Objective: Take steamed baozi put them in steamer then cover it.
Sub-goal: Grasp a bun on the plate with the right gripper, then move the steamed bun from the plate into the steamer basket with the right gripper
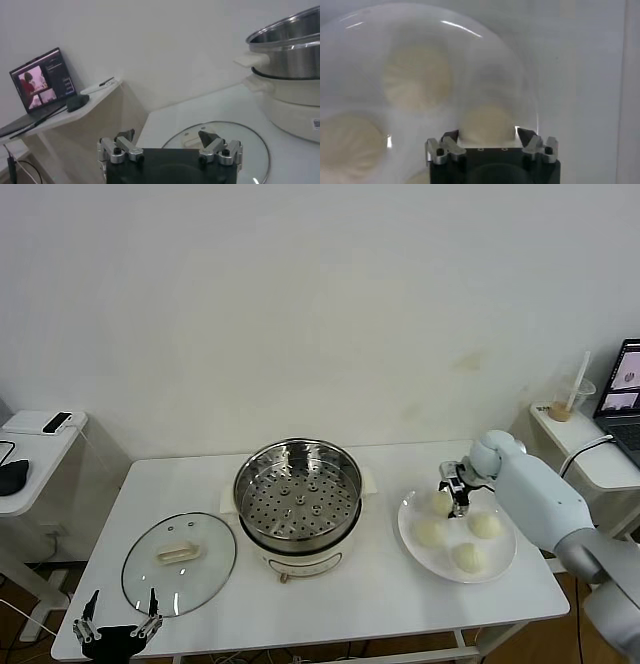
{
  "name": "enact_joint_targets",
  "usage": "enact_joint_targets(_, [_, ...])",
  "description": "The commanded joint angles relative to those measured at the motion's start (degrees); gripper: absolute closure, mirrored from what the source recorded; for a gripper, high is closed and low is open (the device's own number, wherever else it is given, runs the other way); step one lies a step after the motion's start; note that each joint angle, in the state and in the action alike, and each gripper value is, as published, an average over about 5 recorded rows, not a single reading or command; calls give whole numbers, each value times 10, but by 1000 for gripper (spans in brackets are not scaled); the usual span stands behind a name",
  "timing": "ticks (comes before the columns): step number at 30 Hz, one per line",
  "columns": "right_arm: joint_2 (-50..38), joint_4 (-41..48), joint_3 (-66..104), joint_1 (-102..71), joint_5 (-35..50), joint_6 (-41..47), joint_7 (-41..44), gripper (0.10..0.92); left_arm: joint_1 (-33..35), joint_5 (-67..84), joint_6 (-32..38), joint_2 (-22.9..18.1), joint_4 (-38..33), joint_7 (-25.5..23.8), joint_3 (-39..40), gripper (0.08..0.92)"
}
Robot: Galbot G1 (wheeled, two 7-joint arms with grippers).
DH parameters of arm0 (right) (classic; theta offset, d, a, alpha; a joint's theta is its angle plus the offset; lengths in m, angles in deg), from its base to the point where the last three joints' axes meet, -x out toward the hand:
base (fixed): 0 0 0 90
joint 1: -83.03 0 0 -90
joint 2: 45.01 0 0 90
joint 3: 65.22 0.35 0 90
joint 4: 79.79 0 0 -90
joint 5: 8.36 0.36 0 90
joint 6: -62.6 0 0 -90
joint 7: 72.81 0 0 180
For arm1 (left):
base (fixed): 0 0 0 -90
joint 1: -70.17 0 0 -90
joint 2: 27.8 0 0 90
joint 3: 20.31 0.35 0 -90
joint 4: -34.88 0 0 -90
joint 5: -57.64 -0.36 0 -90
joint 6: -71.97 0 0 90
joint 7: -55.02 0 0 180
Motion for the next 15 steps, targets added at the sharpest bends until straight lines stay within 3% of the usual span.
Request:
enact_joint_targets(1, [4,7,-3,3,-1,0,1,382,0,0,0,0,0,0,0,177])
enact_joint_targets(15, [-99,-142,-73,77,126,16,48,406,-1,0,1,3,8,1,2,177])
